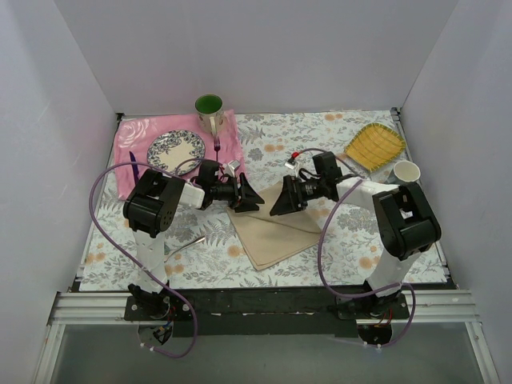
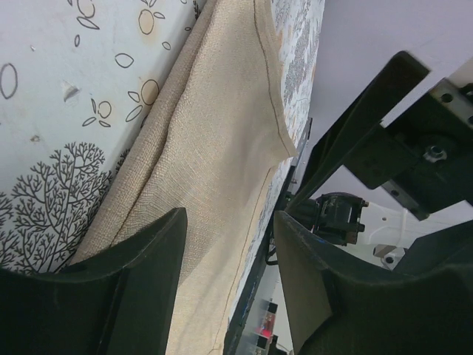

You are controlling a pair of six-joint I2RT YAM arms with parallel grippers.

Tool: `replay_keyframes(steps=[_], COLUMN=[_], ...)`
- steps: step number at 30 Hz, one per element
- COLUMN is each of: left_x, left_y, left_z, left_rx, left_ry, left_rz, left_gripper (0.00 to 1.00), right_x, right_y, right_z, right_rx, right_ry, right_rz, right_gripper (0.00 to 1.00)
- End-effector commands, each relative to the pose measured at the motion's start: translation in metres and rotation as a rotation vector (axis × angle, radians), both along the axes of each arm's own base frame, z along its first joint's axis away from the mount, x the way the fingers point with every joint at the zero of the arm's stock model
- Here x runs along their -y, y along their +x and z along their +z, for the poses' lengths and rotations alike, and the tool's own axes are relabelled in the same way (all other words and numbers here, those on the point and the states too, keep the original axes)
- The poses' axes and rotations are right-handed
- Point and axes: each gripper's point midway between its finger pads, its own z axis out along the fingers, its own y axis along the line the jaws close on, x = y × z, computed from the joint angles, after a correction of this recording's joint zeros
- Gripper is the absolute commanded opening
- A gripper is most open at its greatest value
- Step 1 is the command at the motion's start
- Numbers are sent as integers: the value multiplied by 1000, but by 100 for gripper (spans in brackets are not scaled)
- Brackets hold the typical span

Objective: Fold the napkin into a case and place the utensils inside
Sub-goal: Smooth out the upper triangle-folded napkin at the center of the board.

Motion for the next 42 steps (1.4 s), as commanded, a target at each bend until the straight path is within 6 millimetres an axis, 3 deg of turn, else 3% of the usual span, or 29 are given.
replay_keyframes(steps=[1,6,8,17,31,42], left_x=[-8,-9,-11,-19,-23,-24], left_y=[3,2,2,5,7,10], left_z=[-21,-26,-27,-33,-40,-39], left_rx=[-23,-35,-41,-54,-66,-56], left_ry=[71,85,84,103,121,118], left_rz=[37,40,46,66,82,82], left_gripper=[51,51,51,51,50,50], right_x=[-23,-33,-29,12,67,79], right_y=[5,4,-4,-26,-51,-59], right_z=[0,-17,-33,-63,-80,-70], right_rx=[-63,-95,-147,-273,-358,-246], right_ry=[80,87,68,24,-30,-69], right_rz=[-25,-29,-29,-63,-92,-28], right_gripper=[95,96,96,97,96,97])
